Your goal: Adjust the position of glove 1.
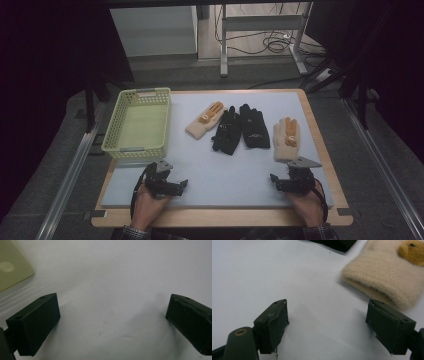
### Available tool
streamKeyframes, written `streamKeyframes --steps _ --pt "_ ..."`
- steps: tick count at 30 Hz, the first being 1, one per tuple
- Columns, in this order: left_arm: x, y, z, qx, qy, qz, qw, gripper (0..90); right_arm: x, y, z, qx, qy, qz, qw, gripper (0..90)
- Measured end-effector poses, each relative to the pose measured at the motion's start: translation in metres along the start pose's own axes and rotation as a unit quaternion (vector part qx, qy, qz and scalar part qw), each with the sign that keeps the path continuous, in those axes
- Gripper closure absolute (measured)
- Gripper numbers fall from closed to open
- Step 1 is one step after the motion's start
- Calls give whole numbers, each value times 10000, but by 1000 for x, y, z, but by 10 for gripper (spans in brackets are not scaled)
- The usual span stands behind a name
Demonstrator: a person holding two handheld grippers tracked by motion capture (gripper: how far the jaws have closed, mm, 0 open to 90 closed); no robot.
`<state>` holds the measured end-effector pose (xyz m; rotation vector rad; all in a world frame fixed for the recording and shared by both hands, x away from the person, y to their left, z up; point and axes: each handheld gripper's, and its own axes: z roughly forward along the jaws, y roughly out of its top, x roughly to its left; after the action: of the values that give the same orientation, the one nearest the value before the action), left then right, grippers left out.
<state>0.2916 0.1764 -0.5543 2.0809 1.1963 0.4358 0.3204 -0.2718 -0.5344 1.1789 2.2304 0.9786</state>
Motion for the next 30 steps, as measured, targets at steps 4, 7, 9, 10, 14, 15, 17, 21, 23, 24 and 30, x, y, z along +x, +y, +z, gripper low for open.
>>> streamKeyframes --steps 4,7,9,10,14,15,17,21,23,24,30 --pt "0 0 0 3 5 2 10000 0 1 -1 0 -23 -26 34 10000 175" --pt "0 0 0 -3 13 0 10000 0 1 -1 0 -29 -29 39 10000 175" --pt "0 0 0 -7 15 -5 10000 0 1 -1 0 -30 -29 41 10000 175" --pt "0 0 0 -7 15 -5 10000 0 1 -1 0 -30 -29 41 10000 175" --pt "0 -1 0 -28 21 -23 10000 0 1 -1 0 -36 -33 39 10000 175" --pt "0 -1 0 -29 22 -25 10000 0 1 -1 0 -35 -32 40 10000 175" --pt "-1 -1 0 -33 22 -26 10000 0 1 -1 0 -33 -32 41 10000 175" --pt "-1 -1 0 -35 22 -24 10000 0 1 -1 0 -20 -28 49 10000 174" --pt "-1 -1 0 -35 22 -26 10000 0 1 -1 0 -16 -25 51 10000 174" --pt "-1 -1 0 -35 22 -26 10000 0 1 -1 0 -16 -25 51 10000 174" --pt "-1 -1 0 -33 26 -29 10000 0 0 1 0 22 -20 46 10000 174"
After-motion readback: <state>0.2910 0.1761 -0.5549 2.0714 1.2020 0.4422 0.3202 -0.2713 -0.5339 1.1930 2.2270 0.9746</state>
